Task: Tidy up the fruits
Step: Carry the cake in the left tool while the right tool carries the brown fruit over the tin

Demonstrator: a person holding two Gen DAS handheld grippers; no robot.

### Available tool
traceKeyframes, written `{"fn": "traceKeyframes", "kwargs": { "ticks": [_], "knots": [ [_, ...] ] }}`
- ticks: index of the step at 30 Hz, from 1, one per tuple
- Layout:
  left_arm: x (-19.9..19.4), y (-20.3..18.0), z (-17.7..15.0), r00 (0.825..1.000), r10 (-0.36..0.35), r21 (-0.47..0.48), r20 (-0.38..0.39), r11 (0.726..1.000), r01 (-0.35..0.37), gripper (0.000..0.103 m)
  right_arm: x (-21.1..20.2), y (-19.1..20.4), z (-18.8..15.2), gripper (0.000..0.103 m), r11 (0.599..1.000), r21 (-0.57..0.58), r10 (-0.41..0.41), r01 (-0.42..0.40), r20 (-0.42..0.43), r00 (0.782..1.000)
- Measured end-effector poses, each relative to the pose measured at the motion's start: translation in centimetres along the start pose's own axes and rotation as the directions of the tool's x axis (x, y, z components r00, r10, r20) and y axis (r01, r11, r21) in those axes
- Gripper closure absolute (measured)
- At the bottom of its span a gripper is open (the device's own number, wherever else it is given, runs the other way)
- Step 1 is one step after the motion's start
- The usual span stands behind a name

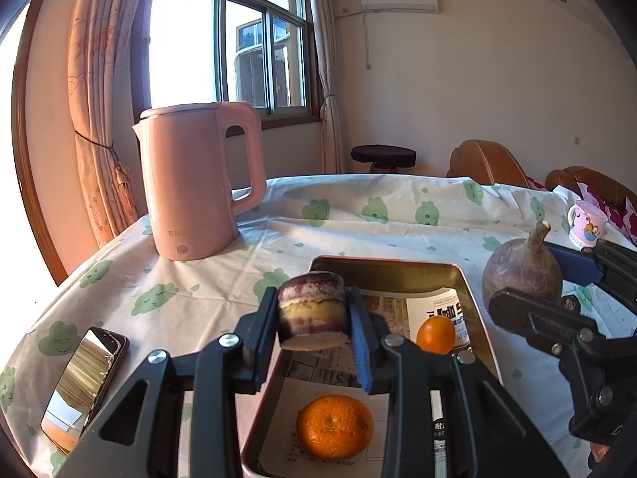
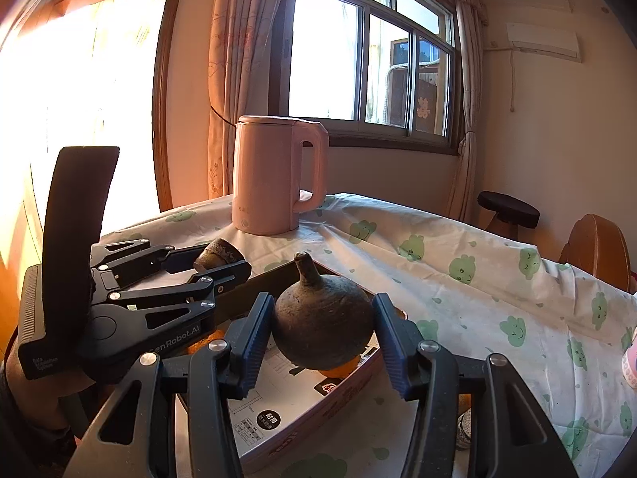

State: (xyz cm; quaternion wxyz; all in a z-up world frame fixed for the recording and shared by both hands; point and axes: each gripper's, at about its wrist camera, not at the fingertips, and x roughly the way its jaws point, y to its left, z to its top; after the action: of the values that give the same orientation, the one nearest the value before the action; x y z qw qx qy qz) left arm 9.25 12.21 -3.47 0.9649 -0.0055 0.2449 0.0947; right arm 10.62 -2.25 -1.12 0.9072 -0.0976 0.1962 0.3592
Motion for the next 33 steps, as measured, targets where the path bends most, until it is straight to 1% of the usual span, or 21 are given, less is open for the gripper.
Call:
{"fn": "traceKeyframes", "kwargs": {
  "ticks": [7, 16, 31, 33],
  "knots": [
    [0.6, 0.5, -0.2, 1.000, 0.007, 0.001, -0.019, 1.000, -0.007, 0.068, 1.3, 0.3, -0.4, 0.050, 1.000, 0.006, 0.010, -0.010, -0.024, 1.000],
    [1.2, 0.9, -0.3, 0.999, 0.010, 0.002, -0.038, 1.000, -0.010, 0.068, 2.0, 0.6, -0.8, 0.050, 1.000, 0.016, 0.016, -0.016, -0.039, 0.999],
    [3.1, 0.7, -0.6, 0.993, -0.010, 0.021, -0.116, 1.000, 0.013, 0.068, 4.0, 0.3, -1.9, 0.050, 0.999, 0.049, 0.026, -0.021, -0.116, 0.993],
    [3.2, 0.7, -0.6, 0.992, -0.013, 0.022, -0.123, 1.000, 0.016, 0.068, 4.0, 0.2, -1.8, 0.050, 0.998, 0.055, 0.027, -0.021, -0.115, 0.993]
  ]
}}
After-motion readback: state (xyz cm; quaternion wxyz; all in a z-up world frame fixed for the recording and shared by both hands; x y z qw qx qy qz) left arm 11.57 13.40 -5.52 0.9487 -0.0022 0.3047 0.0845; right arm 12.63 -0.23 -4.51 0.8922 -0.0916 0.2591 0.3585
